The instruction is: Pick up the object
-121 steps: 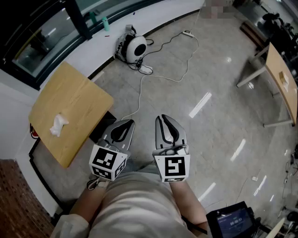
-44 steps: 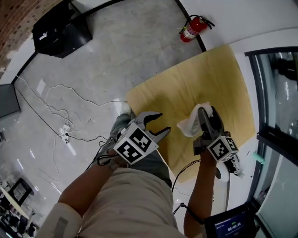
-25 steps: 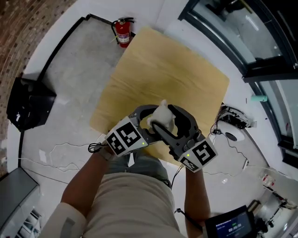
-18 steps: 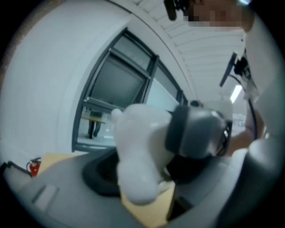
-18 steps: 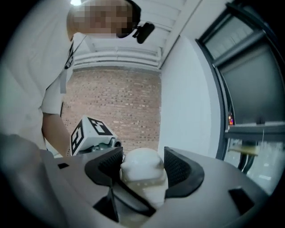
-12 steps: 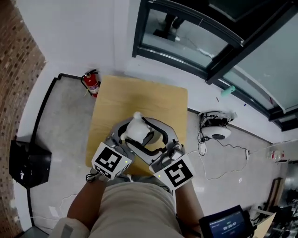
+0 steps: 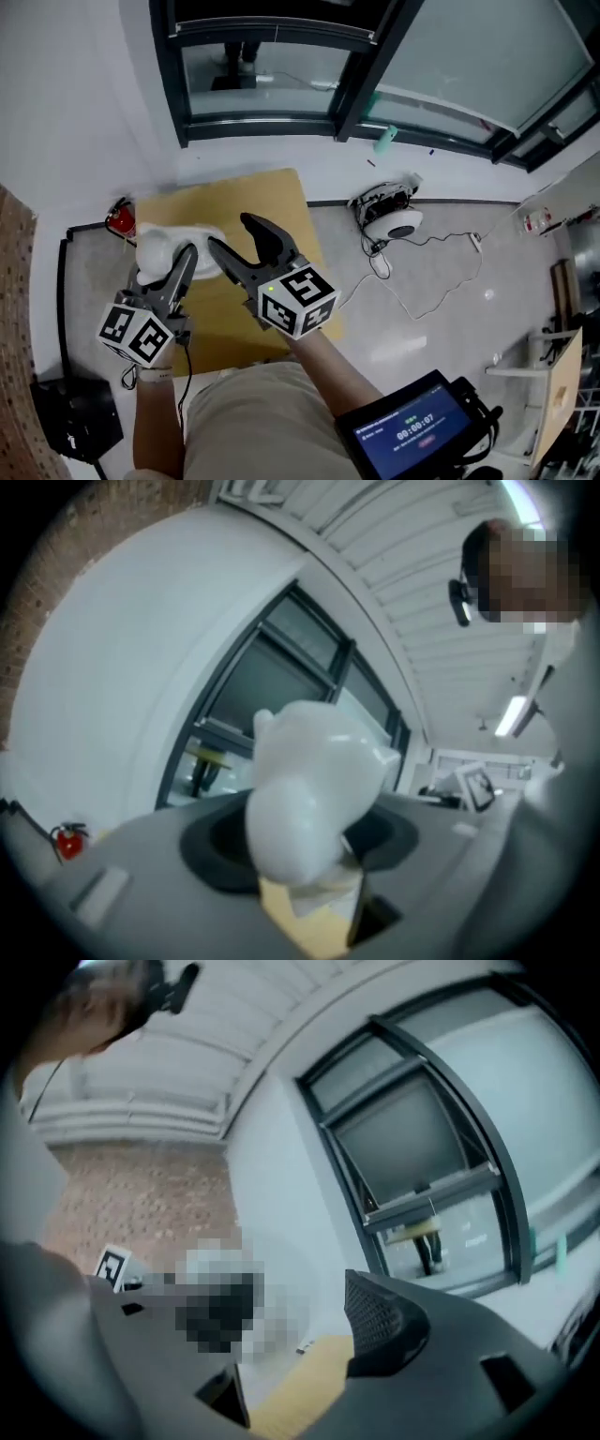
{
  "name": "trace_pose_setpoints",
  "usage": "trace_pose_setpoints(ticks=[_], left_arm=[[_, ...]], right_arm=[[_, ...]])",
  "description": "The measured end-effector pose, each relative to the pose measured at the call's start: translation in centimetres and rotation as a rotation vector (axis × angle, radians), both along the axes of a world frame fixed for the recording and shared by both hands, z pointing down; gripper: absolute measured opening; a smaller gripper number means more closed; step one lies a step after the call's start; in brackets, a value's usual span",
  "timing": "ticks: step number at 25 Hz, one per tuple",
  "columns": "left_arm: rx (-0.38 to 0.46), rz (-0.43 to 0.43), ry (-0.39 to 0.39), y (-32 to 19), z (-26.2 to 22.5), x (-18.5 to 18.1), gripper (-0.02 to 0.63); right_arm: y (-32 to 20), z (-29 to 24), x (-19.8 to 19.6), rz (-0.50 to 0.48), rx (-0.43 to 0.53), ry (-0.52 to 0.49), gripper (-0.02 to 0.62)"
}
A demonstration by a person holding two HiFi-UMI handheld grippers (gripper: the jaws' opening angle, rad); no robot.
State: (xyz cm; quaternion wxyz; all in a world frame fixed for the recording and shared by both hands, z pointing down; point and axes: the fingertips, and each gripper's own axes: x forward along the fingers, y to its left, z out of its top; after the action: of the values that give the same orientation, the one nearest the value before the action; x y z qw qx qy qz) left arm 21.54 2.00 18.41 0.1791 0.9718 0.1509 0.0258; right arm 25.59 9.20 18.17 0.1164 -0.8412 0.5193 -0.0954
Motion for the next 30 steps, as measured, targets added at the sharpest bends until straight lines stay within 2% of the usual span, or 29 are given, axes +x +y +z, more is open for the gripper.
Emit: trace_pose_setpoints(ticks=[1,3,7,10,12,13,17,21,26,30], left_arm=[[0.011,0.033,0.020,0.7,-0.6,-0.1,0.247],[0.033,0.091,0.054,1.9,-1.4,-0.4,0.247],[0.025,0.112,0.089,2.2,-2.1,-0.3,0.247],[-0.017,0.112,0.131,1.6,-3.2,-0.7,0.247],[-0.030,0.103,0.150,1.4,-3.7,-0.7,0.218],[-0.030,0.102,0.149,1.4,-3.8,-0.5,0.196],[-0.054,0.095,0.139,2.0,-3.8,0.0,0.192],[-0.030,0.104,0.132,2.4,-3.7,-0.1,0.190],[-0.041,0.112,0.130,2.6,-3.8,-0.1,0.187],[-0.018,0.139,0.124,2.8,-3.8,-0.1,0.187]], right_arm=[[0.6,0.2,0.6,0.005,0.053,-0.082,0.291],[0.7,0.3,0.5,-0.027,0.097,-0.131,0.291],[-0.5,-0.6,-0.1,-0.060,0.062,-0.037,0.290],[-1.1,-0.8,-1.0,-0.120,0.068,-0.031,0.291],[-1.6,-1.0,-1.8,-0.167,0.070,-0.018,0.290],[-1.7,-1.1,-2.1,-0.179,0.071,-0.003,0.284],[-1.4,-1.4,-2.1,-0.210,0.074,0.016,0.253],[-1.2,-1.5,-2.7,-0.238,0.076,0.040,0.221],[-1.3,-2.1,-3.9,-0.274,0.070,0.116,0.126],[-1.3,-2.1,-4.1,-0.302,0.067,0.122,0.120]])
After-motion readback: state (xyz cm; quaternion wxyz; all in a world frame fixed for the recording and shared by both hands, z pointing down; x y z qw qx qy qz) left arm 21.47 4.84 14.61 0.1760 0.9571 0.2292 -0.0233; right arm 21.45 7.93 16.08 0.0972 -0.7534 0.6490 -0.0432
